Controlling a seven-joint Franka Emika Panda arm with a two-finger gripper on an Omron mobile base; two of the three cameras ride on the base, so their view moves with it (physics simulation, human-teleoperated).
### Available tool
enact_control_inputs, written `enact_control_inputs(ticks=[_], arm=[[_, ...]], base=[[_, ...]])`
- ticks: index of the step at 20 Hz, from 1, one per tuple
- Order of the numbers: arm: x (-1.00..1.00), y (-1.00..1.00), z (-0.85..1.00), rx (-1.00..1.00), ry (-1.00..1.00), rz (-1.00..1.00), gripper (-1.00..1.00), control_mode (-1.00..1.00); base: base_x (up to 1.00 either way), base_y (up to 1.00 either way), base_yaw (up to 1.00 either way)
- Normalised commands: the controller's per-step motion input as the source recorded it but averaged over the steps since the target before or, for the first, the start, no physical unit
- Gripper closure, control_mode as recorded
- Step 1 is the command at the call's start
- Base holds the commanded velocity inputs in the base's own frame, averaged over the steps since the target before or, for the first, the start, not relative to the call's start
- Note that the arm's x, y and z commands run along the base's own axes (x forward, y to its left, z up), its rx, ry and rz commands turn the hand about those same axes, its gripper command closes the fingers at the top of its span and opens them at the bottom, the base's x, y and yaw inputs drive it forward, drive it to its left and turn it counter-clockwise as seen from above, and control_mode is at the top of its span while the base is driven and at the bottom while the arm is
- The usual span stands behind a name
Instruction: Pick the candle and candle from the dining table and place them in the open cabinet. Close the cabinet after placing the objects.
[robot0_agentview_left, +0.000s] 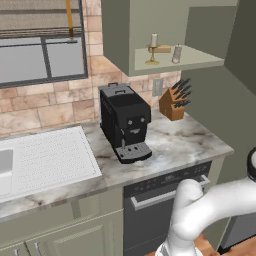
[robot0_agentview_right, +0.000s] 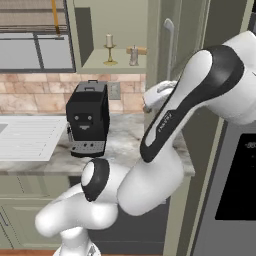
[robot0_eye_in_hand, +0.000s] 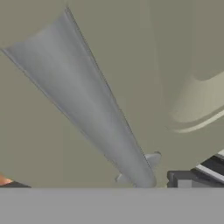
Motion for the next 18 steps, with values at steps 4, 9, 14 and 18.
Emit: enact_control_inputs(ticks=[4,9,14,18], arm=[[0.5,0.69,-0.03,0.03,-0.02,-0.39,-1.0,-1.0],[0.39,0.53,-0.19,0.12,-0.16,-0.47,-1.0,-1.0],[0.48,0.48,-0.4,0.2,-0.32,-0.52,-1.0,-1.0],[0.82,0.41,-0.59,0.3,-0.4,-0.55,-1.0,-1.0]], base=[[0.0,0.0,0.0],[0.0,0.0,0.0],[0.0,0.0,0.0],[0.0,0.0,0.0]])
